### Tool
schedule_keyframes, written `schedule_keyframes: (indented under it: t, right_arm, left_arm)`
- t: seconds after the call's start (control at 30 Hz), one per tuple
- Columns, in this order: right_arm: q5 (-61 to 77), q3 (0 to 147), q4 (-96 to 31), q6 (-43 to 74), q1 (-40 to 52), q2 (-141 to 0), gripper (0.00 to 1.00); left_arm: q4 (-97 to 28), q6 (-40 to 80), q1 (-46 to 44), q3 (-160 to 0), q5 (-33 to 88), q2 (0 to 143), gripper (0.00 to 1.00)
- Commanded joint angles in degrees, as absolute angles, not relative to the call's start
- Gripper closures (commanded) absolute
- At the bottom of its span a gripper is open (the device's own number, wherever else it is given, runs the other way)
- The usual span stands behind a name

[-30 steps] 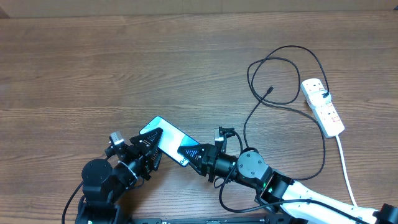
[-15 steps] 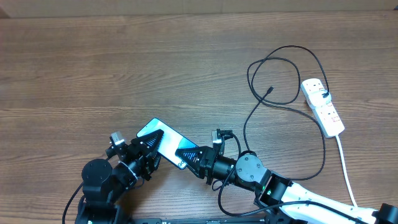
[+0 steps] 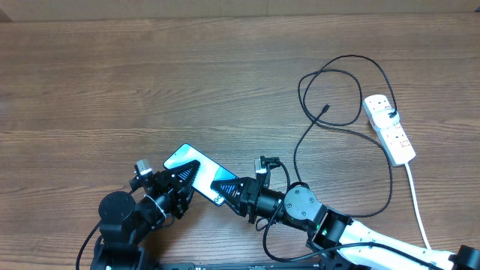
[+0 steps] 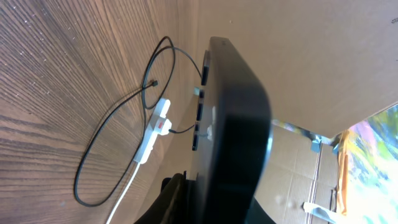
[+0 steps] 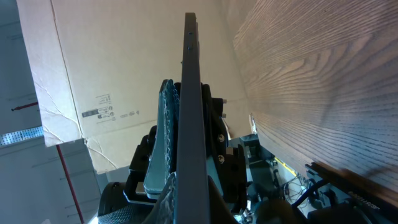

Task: Plug charger to phone and switch on socket
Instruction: 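Hand the phone back to the left gripper, grasping its lower end, then move the right gripper to the black cable's USB-C plug near the power strip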

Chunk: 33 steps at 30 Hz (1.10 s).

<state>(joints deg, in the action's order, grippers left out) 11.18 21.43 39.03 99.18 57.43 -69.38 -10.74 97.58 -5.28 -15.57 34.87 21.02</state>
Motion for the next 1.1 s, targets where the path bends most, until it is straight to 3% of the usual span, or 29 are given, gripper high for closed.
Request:
schedule_keyframes:
  t: [0.0,0.33,0.53,0.7,0.8,0.97,1.07]
  right_arm:
    - [11.57,22.24,40.6,98.8,57.8,-69.25,0.96]
    - [11.84,22.24,43.0,98.8,57.8,-69.23,0.96]
    - [11.88,22.24,42.76,98.8,57.8,-69.25,0.83]
    - [12.08,22.24,42.76,98.78,57.8,-69.23,0.65]
    - [12.05,22.24,42.0,98.78,57.8,-69.23,0.48]
    - [8.34,22.22,33.8,98.78,57.74,-69.23,0.0]
    - [1.65,22.24,26.24,98.52,57.67,-69.23,0.0]
  left_arm:
    - [-10.44,97.71,-5.82,-15.16,36.25,20.73,0.85]
    - [-10.7,94.89,-5.82,-15.16,36.69,20.73,0.96]
    - [-10.68,94.94,-5.82,-15.16,36.71,20.73,0.96]
    - [-10.83,94.87,-5.82,-15.16,36.4,20.75,0.96]
    - [-12.45,92.36,-5.82,-15.16,33.76,20.75,0.96]
    - [-20.05,82.21,-5.8,-15.16,26.76,21.06,0.96]
    - [-22.52,81.6,-5.65,-15.16,25.98,22.0,0.96]
